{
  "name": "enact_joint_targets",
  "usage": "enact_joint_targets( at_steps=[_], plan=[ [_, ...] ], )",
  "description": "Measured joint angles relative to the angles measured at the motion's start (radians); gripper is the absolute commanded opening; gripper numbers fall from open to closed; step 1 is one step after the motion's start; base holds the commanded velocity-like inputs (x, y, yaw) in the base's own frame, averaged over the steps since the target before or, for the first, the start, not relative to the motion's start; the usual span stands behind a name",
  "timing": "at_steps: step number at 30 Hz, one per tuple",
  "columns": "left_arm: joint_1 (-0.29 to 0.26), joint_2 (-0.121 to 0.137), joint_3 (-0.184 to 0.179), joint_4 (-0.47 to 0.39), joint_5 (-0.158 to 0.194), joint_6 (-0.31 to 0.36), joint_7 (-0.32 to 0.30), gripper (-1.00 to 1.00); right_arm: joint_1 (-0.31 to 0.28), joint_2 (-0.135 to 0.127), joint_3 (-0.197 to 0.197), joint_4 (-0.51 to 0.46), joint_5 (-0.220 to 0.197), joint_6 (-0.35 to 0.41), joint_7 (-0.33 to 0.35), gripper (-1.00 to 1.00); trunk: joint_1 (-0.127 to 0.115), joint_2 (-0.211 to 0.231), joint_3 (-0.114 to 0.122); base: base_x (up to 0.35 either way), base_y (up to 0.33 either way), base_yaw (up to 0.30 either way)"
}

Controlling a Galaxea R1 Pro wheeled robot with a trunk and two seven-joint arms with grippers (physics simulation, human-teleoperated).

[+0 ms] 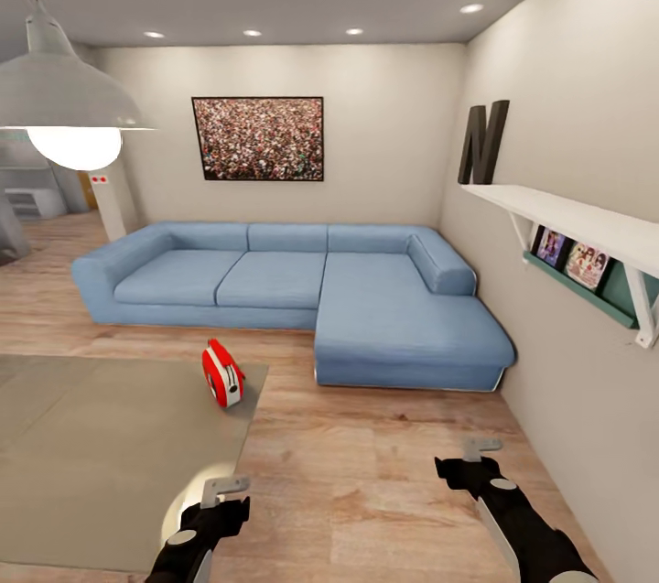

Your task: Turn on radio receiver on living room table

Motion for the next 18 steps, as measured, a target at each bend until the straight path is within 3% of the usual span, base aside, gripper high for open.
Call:
enact_joint_targets(
  at_steps=[18],
  plan=[
    [0.000,0.001,0.000,0.000,0.003,0.000,0.000,1.00,0.000,0.000,0.002,0.014,-0.002,-0.041,0.000,1.00,0.000,0.000,0.000,0.255,-0.123,0.252]
  ],
)
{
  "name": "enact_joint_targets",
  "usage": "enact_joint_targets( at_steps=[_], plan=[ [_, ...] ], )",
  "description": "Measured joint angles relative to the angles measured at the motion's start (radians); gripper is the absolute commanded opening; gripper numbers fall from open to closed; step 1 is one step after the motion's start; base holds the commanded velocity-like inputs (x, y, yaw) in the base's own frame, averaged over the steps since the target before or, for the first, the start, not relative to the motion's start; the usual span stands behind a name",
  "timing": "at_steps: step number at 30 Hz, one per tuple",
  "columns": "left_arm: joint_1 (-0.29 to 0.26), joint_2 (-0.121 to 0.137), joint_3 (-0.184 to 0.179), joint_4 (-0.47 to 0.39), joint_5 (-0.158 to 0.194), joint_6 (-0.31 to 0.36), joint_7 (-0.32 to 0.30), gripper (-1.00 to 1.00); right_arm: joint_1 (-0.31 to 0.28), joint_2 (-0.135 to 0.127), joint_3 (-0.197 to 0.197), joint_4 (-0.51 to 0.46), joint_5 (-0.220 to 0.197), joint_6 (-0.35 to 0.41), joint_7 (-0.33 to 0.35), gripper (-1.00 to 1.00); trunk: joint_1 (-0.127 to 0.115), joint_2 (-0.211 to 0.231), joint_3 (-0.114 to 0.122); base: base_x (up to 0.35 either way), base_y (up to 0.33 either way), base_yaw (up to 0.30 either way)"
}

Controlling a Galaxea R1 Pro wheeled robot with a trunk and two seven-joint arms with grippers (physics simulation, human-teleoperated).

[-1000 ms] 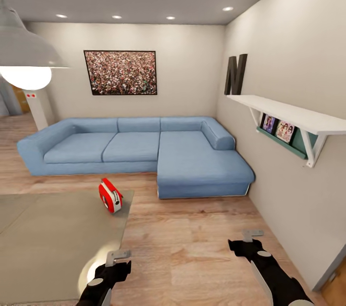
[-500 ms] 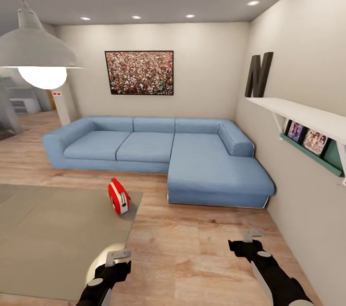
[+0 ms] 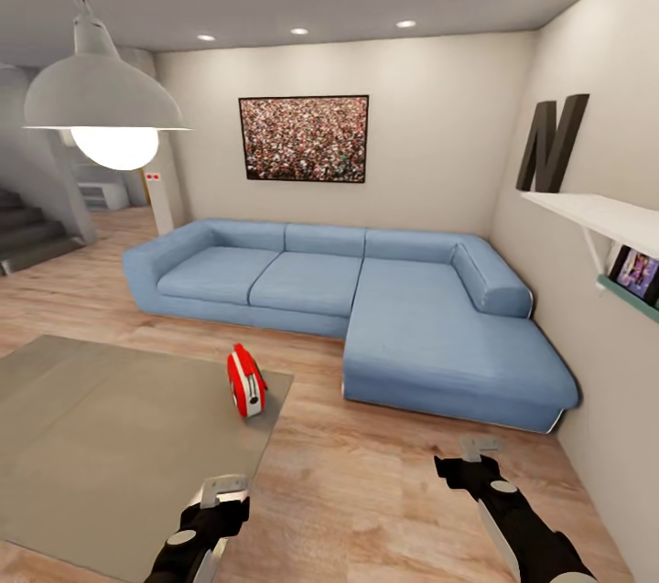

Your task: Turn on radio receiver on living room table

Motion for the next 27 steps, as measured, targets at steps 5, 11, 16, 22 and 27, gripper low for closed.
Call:
enact_joint_targets(
  at_steps=[5,11,16,22,27],
  plan=[
    [0.000,-0.001,0.000,0.000,0.000,0.000,0.000,1.00,0.000,0.000,0.000,0.000,0.000,0.000,0.000,1.00,0.000,0.000,0.000,0.267,-0.100,0.252],
    [0.000,0.000,0.000,0.000,0.000,0.000,0.001,1.00,0.000,0.000,0.000,0.000,0.000,0.000,0.000,1.00,0.000,0.000,0.000,0.267,-0.167,0.252],
    [0.000,-0.001,0.000,0.000,0.000,0.000,0.002,1.00,0.000,0.001,0.000,0.002,0.000,0.000,0.000,1.00,0.000,0.000,0.000,0.198,-0.247,0.254],
    [0.000,-0.001,0.000,0.000,0.000,0.000,0.022,1.00,0.000,0.002,0.000,0.003,0.000,0.000,0.000,1.00,0.000,0.000,0.000,0.161,-0.270,0.263],
    [0.000,-0.001,0.000,0.000,0.000,0.000,0.029,1.00,0.000,0.002,0.000,0.003,0.000,0.000,0.000,1.00,0.000,0.000,0.000,0.172,-0.257,0.265]
  ],
)
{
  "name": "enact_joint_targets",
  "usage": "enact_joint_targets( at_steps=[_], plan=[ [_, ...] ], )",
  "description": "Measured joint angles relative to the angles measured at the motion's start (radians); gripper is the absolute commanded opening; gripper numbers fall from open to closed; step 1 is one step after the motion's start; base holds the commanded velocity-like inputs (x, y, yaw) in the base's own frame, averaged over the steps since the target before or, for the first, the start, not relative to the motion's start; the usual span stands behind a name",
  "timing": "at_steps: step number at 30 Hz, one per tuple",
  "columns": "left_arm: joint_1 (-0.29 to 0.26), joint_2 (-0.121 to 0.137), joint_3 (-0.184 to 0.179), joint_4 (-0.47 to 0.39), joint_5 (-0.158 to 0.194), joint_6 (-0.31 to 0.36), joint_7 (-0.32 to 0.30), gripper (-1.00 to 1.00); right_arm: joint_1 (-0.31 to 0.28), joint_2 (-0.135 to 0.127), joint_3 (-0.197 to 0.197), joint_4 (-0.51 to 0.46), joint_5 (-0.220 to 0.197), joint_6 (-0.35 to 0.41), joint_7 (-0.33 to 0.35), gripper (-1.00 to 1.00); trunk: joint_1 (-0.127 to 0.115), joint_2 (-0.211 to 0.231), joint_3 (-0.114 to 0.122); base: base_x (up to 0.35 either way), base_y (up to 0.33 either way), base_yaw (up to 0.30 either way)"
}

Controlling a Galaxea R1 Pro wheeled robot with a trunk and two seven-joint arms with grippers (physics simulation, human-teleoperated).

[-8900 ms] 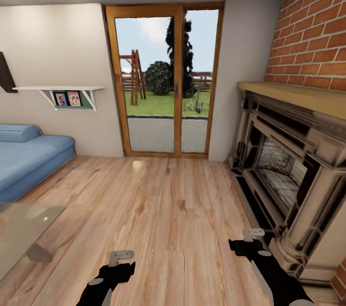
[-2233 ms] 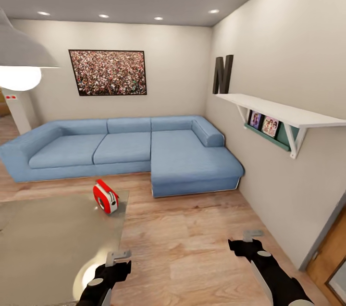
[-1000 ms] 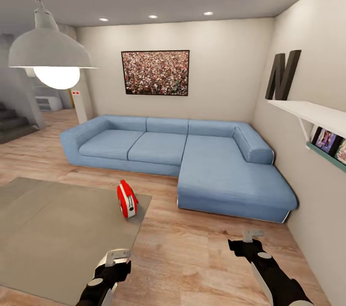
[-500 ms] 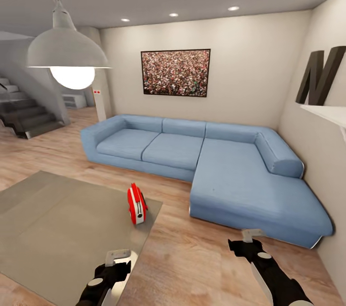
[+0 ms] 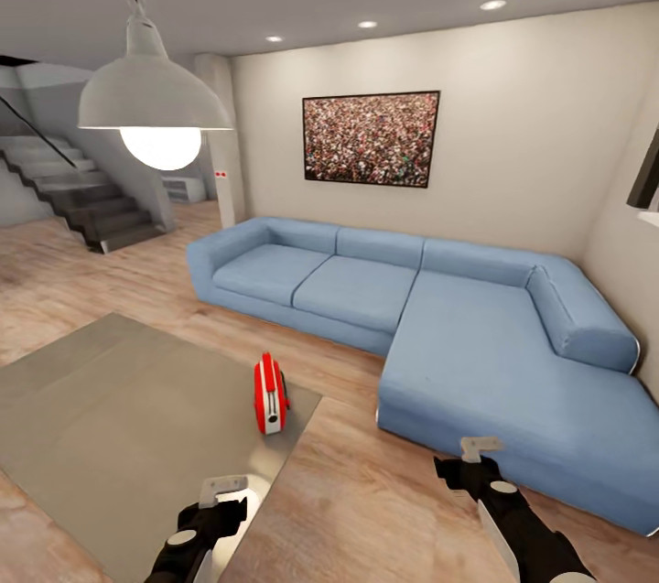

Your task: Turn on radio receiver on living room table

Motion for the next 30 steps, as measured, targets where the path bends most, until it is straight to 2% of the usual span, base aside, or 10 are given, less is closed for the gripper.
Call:
enact_joint_targets(
  at_steps=[7,11,14,30],
  plan=[
    [0.000,0.001,0.001,0.000,0.002,-0.002,0.000,1.00,0.000,0.000,0.000,-0.001,0.000,-0.001,0.000,1.00,0.000,0.000,0.000,0.212,-0.144,0.196],
    [0.000,0.001,0.000,0.000,-0.001,-0.059,-0.001,1.00,0.000,0.000,0.000,0.000,0.000,-0.001,0.000,1.00,0.000,0.000,0.000,0.036,-0.015,0.023],
    [0.000,-0.001,-0.001,0.000,0.000,-0.073,-0.002,1.00,0.000,0.000,0.000,-0.001,0.000,-0.001,0.000,1.00,0.000,0.000,0.000,0.009,-0.003,0.005],
    [0.000,-0.003,-0.002,0.034,0.003,-0.080,-0.011,1.00,0.001,0.000,0.000,0.000,0.000,-0.002,0.000,1.00,0.000,0.000,0.000,0.001,0.011,0.000]
  ],
)
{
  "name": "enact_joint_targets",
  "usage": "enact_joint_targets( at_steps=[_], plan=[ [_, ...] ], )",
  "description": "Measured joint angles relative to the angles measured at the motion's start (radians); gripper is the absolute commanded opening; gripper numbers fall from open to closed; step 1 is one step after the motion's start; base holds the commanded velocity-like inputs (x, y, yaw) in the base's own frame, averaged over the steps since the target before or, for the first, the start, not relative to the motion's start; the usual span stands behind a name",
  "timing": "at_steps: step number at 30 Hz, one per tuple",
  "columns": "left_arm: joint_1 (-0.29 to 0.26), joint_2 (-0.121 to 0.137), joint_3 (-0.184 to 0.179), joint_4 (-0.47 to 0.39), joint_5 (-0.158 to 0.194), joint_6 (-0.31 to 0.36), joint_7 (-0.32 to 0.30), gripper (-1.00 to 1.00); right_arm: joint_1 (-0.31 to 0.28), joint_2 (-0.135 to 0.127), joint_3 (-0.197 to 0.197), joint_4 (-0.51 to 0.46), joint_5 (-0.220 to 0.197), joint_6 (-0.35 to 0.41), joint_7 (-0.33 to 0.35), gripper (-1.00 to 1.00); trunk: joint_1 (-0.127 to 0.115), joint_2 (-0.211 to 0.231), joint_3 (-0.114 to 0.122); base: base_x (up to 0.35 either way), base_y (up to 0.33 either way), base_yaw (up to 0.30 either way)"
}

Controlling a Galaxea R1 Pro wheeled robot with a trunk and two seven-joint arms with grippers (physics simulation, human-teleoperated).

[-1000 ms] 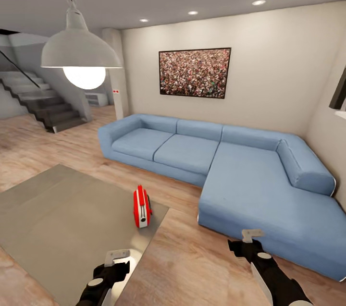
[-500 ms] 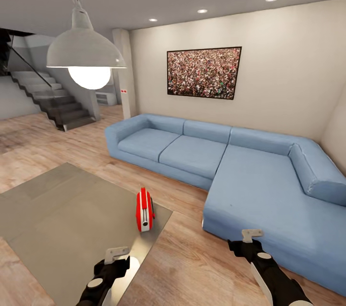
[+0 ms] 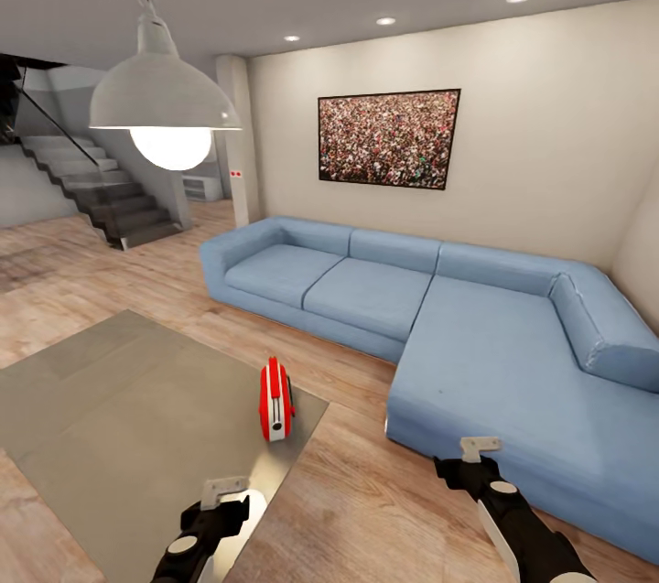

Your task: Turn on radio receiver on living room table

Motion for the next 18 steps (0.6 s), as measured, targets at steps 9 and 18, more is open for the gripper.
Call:
enact_joint_targets(
  at_steps=[9,18],
  plan=[
    [0.000,0.000,0.000,0.001,0.001,-0.002,0.001,1.00,0.000,0.000,0.000,0.001,0.000,0.000,0.000,1.00,0.000,0.000,0.000,0.000,0.163,0.000],
    [0.000,-0.001,0.000,0.002,0.002,-0.012,0.005,1.00,-0.001,0.000,-0.001,0.001,0.001,0.000,0.000,1.00,0.000,0.000,0.000,0.000,0.012,0.000]
  ],
)
